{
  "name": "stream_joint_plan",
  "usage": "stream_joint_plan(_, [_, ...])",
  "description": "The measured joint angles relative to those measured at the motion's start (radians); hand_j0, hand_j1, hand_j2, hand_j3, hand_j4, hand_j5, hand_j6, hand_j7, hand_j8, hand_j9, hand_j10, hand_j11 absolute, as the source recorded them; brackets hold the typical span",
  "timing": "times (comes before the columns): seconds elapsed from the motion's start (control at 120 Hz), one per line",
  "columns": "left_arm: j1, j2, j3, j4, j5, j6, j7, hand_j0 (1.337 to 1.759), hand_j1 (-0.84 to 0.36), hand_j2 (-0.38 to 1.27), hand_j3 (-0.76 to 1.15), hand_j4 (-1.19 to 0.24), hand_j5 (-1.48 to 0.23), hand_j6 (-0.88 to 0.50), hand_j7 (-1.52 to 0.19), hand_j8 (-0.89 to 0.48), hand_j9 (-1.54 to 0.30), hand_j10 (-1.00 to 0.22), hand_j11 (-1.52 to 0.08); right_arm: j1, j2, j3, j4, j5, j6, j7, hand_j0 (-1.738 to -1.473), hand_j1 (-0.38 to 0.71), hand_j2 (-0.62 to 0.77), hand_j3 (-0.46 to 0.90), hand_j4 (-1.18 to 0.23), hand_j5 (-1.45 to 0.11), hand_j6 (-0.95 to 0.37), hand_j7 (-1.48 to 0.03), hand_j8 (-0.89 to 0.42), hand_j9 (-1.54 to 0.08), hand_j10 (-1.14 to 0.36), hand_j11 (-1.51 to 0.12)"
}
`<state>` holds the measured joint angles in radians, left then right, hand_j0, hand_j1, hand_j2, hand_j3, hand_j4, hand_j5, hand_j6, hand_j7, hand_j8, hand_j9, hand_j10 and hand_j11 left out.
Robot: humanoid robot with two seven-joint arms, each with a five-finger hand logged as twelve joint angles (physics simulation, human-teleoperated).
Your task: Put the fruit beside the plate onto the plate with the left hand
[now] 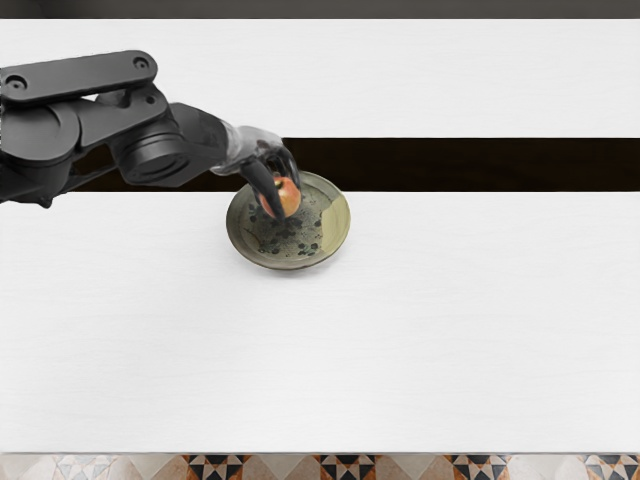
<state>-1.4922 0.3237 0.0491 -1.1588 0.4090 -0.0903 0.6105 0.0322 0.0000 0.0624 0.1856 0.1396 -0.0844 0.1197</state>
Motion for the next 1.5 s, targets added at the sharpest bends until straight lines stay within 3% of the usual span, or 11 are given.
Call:
stream_joint_plan(0.1, [0.003, 0.001, 0.001, -0.006, 0.001, 0.001, 0.000, 1.651, -0.48, 0.64, 0.00, -0.61, -1.23, -0.18, -1.15, -0.22, -1.12, -0.71, -1.13, 0.000, 0.000, 0.000, 0.000, 0.000, 0.000, 0.000, -1.658, -0.31, -0.01, 0.00, -0.04, -0.05, -0.04, -0.05, -0.04, -0.05, -0.03, -0.05])
stream_joint_plan(0.2, [0.003, 0.001, 0.002, -0.008, 0.007, 0.005, 0.000, 1.653, -0.36, 0.45, 0.00, -0.65, -0.98, -0.26, -0.93, -0.28, -0.91, -0.61, -0.91, 0.000, 0.000, 0.000, 0.000, 0.000, 0.000, 0.000, -1.658, -0.31, -0.01, 0.00, -0.04, -0.05, -0.04, -0.05, -0.03, -0.05, -0.03, -0.05])
stream_joint_plan(0.3, [0.010, 0.001, 0.000, -0.008, 0.008, 0.006, 0.000, 1.655, -0.21, 0.29, 0.00, -0.57, -0.73, -0.23, -0.71, -0.24, -0.69, -0.47, -0.69, 0.000, 0.000, 0.000, 0.000, 0.000, 0.000, 0.000, -1.658, -0.31, -0.01, 0.00, -0.04, -0.05, -0.04, -0.05, -0.04, -0.05, -0.03, -0.05])
stream_joint_plan(0.417, [0.010, 0.003, -0.002, -0.007, 0.000, 0.007, 0.000, 1.656, -0.10, 0.19, 0.00, -0.43, -0.56, -0.24, -0.54, -0.24, -0.53, -0.38, -0.53, 0.000, 0.000, 0.000, 0.000, 0.000, 0.000, 0.000, -1.658, -0.31, -0.01, 0.00, -0.04, -0.05, -0.04, -0.05, -0.04, -0.05, -0.04, -0.05])
stream_joint_plan(0.633, [0.010, 0.019, -0.014, -0.003, -0.030, 0.004, 0.000, 1.658, 0.00, 0.10, 0.00, -0.31, -0.41, -0.25, -0.40, -0.25, -0.40, -0.30, -0.40, 0.001, 0.000, 0.000, 0.000, 0.000, 0.000, 0.000, -1.658, -0.31, -0.01, 0.00, -0.04, -0.05, -0.04, -0.05, -0.04, -0.05, -0.03, -0.05])
stream_joint_plan(0.8, [0.027, 0.177, -0.111, -0.001, -0.113, -0.095, 0.000, 1.658, 0.03, 0.07, 0.00, -0.28, -0.36, -0.25, -0.36, -0.25, -0.36, -0.27, -0.36, 0.001, 0.000, 0.000, 0.000, 0.000, 0.000, 0.000, -1.658, -0.31, -0.01, 0.00, -0.04, -0.05, -0.04, -0.05, -0.04, -0.05, -0.03, -0.05])
stream_joint_plan(0.942, [0.183, 0.326, -0.302, 0.000, -0.175, -0.285, 0.000, 1.658, 0.04, 0.06, 0.00, -0.26, -0.34, -0.25, -0.34, -0.25, -0.34, -0.26, -0.34, 0.001, 0.000, -0.001, 0.000, 0.000, 0.000, 0.000, -1.658, -0.31, -0.01, 0.00, -0.03, -0.05, -0.04, -0.05, -0.03, -0.05, -0.03, -0.05])
stream_joint_plan(1.1, [0.319, 0.408, -0.516, 0.005, -0.193, -0.458, 0.000, 1.658, 0.05, 0.06, 0.00, -0.26, -0.33, -0.25, -0.33, -0.25, -0.33, -0.25, -0.33, 0.001, 0.000, 0.000, -0.001, 0.000, 0.000, 0.000, -1.658, -0.31, -0.01, 0.00, -0.03, -0.05, -0.04, -0.05, -0.03, -0.05, -0.03, -0.05])
stream_joint_plan(1.358, [0.550, 0.512, -0.791, 0.056, -0.236, -0.516, 0.000, 1.658, 0.05, 0.05, 0.00, -0.25, -0.33, -0.25, -0.33, -0.25, -0.33, -0.25, -0.33, 0.002, 0.000, 0.000, -0.003, 0.000, -0.001, 0.000, -1.658, -0.31, -0.01, 0.00, -0.03, -0.05, -0.03, -0.05, -0.03, -0.05, -0.03, -0.05])
stream_joint_plan(1.5, [0.606, 0.550, -0.855, 0.078, -0.269, -0.520, 0.000, 1.658, 0.05, 0.05, 0.00, -0.25, -0.32, -0.25, -0.32, -0.25, -0.32, -0.25, -0.32, 0.002, 0.000, 0.001, -0.003, 0.000, -0.001, 0.000, -1.658, -0.31, -0.01, 0.00, -0.04, -0.05, -0.04, -0.05, -0.03, -0.05, -0.03, -0.05])
